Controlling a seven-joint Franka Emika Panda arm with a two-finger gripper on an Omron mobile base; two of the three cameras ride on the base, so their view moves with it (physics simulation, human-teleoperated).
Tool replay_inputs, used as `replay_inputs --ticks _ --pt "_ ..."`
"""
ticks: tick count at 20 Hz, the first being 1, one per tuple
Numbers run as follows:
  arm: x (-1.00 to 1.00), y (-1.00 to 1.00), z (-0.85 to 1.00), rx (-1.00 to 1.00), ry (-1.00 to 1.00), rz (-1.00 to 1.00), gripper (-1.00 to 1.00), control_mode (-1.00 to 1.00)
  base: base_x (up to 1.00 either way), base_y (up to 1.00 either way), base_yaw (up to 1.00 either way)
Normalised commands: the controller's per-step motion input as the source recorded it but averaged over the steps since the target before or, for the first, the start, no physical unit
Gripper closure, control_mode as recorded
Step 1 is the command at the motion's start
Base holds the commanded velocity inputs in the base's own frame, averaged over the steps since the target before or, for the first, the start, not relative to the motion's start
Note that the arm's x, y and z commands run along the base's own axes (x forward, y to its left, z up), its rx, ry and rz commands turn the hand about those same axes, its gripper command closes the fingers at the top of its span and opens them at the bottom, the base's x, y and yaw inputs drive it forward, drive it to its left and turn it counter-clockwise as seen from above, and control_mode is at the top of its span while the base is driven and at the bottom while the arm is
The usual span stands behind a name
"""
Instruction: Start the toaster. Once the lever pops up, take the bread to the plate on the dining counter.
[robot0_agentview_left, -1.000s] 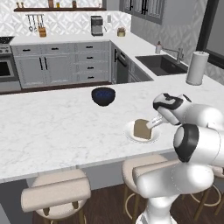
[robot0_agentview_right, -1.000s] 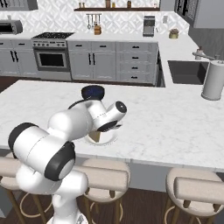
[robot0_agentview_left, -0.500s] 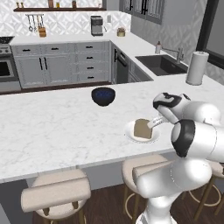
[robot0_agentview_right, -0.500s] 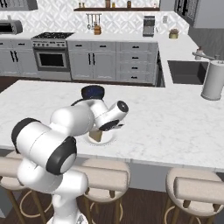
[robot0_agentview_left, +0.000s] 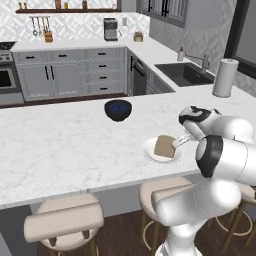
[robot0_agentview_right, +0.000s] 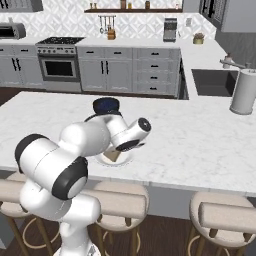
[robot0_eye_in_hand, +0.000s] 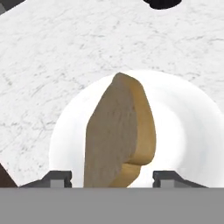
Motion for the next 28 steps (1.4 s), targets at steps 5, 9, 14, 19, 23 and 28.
replay_inputs --ticks 5,9,14,19,23,28 --pt "0.00 -0.08 0.00 -0.02 0.00 0.03 -1.00 -1.00 0.00 0.00 0.00" --pt "0.00 0.00 0.19 -0.04 -0.02 0.04 -1.00 -1.00 0.00 0.00 0.00" --pt "-0.12 0.10 0.40 -0.04 0.00 0.01 -1.00 -1.00 0.00 0.00 0.00" --pt "-0.92 0.57 0.30 -0.10 -0.14 -0.16 -1.00 -1.00 0.00 0.00 0.00" --pt "-0.82 0.39 0.60 -0.16 -0.05 -0.32 -1.00 -1.00 0.00 0.00 0.00" --pt "-0.90 0.12 0.65 -0.20 0.00 -0.27 -1.00 -1.00 0.00 0.00 0.00"
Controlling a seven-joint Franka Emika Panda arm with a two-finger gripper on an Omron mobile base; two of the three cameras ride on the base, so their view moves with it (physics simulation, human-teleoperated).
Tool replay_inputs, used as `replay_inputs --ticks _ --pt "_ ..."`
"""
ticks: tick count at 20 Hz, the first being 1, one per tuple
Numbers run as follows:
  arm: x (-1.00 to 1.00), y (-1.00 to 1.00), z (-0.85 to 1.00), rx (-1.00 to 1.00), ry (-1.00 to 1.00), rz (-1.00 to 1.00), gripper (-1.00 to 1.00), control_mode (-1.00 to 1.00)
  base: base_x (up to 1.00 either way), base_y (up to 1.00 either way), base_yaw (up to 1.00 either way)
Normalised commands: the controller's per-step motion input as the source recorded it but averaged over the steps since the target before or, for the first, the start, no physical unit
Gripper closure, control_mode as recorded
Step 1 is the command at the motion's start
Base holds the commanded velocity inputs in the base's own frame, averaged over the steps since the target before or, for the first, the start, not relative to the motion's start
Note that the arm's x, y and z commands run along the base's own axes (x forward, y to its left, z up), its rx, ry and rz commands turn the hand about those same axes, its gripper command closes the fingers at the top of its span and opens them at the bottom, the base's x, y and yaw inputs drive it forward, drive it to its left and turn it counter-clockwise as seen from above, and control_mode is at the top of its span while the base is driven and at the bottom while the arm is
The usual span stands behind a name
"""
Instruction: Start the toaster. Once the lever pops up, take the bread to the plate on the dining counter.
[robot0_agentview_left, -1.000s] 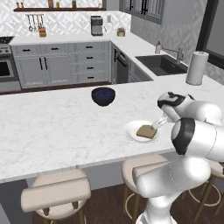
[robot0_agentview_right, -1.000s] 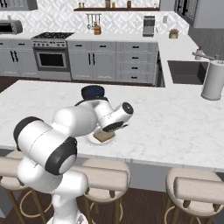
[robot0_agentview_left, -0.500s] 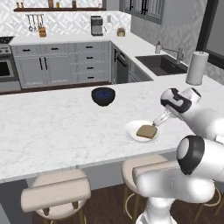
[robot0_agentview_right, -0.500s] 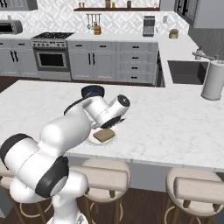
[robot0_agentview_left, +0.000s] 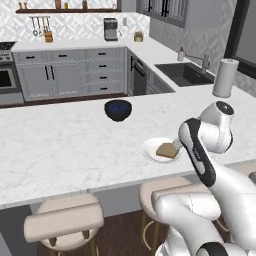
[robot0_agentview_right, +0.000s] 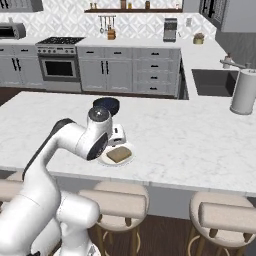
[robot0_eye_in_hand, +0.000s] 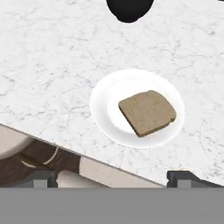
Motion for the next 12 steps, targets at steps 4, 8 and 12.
replay_inputs --ticks 4,8,12 --pt "-0.90 0.00 0.65 -0.14 0.00 -0.22 -1.00 -1.00 0.00 0.00 0.00" --pt "-1.00 0.00 0.53 -0.07 0.00 -0.21 -1.00 -1.00 0.00 0.00 0.00" --pt "-1.00 0.00 0.47 0.02 -0.03 -0.13 -1.00 -1.00 0.00 0.00 0.00"
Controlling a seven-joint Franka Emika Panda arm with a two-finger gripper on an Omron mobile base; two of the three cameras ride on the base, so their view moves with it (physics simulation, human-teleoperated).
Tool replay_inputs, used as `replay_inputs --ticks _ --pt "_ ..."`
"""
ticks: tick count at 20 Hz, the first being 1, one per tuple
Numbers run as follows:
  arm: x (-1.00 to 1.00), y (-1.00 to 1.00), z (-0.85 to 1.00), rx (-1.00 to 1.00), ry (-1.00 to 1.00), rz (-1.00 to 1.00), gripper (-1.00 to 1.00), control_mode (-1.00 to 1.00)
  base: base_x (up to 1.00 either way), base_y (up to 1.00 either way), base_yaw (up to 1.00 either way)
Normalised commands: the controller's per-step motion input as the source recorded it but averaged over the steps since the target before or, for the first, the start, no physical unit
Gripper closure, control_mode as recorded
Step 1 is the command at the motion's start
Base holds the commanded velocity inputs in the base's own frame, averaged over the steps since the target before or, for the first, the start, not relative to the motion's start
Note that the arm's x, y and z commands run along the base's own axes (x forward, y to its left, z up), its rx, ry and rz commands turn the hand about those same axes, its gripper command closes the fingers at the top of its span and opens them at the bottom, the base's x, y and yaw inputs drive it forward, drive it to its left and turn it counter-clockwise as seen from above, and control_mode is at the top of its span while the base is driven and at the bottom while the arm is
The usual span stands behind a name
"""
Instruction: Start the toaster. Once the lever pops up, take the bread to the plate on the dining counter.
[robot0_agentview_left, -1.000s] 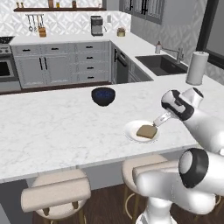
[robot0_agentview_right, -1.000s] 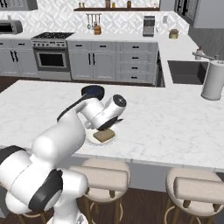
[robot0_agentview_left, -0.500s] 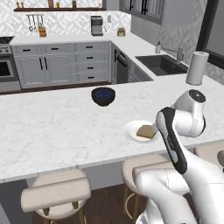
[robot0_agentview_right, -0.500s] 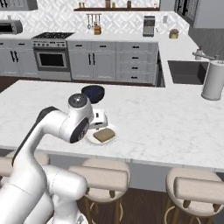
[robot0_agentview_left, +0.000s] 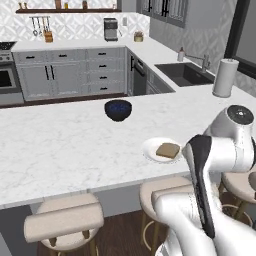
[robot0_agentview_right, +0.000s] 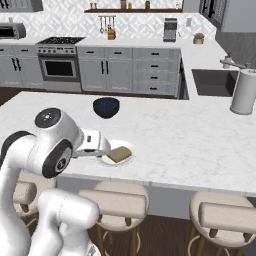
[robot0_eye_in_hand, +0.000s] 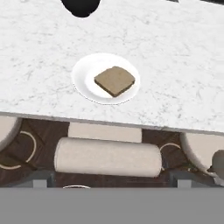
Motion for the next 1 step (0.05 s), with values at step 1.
replay_inputs --ticks 1 --pt "-1.00 0.00 0.52 0.05 -0.09 -0.05 -1.00 -1.00 0.00 0.00 0.00"
